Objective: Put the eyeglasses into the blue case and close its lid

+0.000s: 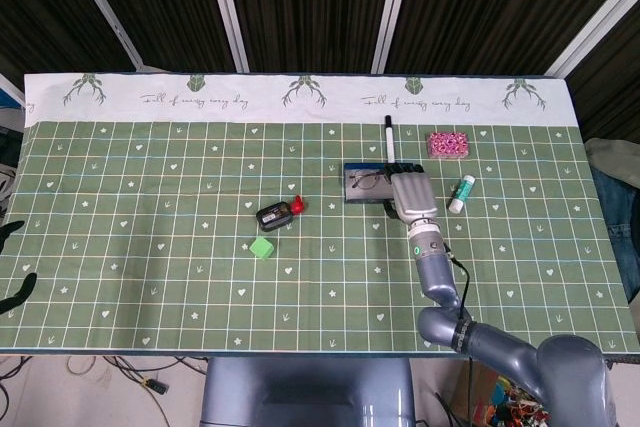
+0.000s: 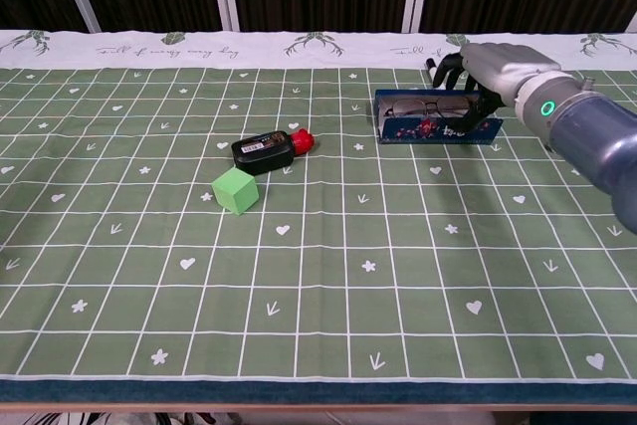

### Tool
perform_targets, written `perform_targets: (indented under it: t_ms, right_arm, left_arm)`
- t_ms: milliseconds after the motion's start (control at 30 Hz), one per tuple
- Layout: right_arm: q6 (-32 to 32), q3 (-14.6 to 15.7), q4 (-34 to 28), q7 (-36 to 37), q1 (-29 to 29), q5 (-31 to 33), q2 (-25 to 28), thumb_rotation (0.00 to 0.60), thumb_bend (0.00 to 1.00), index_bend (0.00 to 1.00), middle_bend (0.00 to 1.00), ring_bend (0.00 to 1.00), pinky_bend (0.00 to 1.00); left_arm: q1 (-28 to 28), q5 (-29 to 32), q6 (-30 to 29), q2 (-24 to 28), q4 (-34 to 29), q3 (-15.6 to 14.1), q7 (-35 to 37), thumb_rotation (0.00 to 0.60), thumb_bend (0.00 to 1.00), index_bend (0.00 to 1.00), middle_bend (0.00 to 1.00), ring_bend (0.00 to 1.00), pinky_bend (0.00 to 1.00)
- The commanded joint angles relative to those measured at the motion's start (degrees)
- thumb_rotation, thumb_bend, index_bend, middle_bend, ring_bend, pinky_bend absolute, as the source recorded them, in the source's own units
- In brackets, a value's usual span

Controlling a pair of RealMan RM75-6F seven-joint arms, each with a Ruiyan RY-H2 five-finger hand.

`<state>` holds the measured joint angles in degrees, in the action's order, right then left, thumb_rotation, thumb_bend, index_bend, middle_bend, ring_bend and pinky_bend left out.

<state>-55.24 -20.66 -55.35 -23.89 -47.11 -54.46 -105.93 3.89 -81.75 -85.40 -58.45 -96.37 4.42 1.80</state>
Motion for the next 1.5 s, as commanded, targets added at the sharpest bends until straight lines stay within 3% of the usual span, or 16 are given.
perform_targets:
  t_ms: [33,400,933,1267,1500]
  right_arm:
    - [1.14,-0.86,2.72,-0.65,-1.28,1.02,-1.1,0.6,0.42,0.31,0.29,0.31,0.24]
    - [3.35,0.94,4.86,1.72,-0.57,0.19,-2.24,0.6,0.4,0.45,0.29,0.31,0.24]
    - [3.02,0.69,3.27,3.02,0.03,-0.34,-1.26,0.6,0.54,0.56,0.29,0.31,0.24]
    - [3.55,1.02,1.74,1.74,0.08,0.24,-0.47,0.6,0.53,0.57,0.29,0.31,0.24]
    - [3.83,1.06,1.08,1.66,0.19,0.68,-0.29,0.6,0.49,0.69,0.29,0.31,0.24]
  left_arm:
    - [0.02,0.03,0.07,0.03,0.03,0.01,0.13,0.6,0.32,0.16,0.0,0.0,0.0]
    - [0.03,-0.05,0.04,0.07,0.05,0.04,0.42,0.6,0.32,0.16,0.0,0.0,0.0]
    - [0.06,-0.1,0.14,0.02,0.1,-0.03,0.36,0.6,0.32,0.16,0.0,0.0,0.0]
    - [0.07,-0.1,0.13,0.06,0.04,-0.02,0.39,0.6,0.32,0.16,0.0,0.0,0.0]
    - [0.05,-0.12,0.09,0.08,0.03,-0.02,0.43,0.6,0.32,0.16,0.0,0.0,0.0]
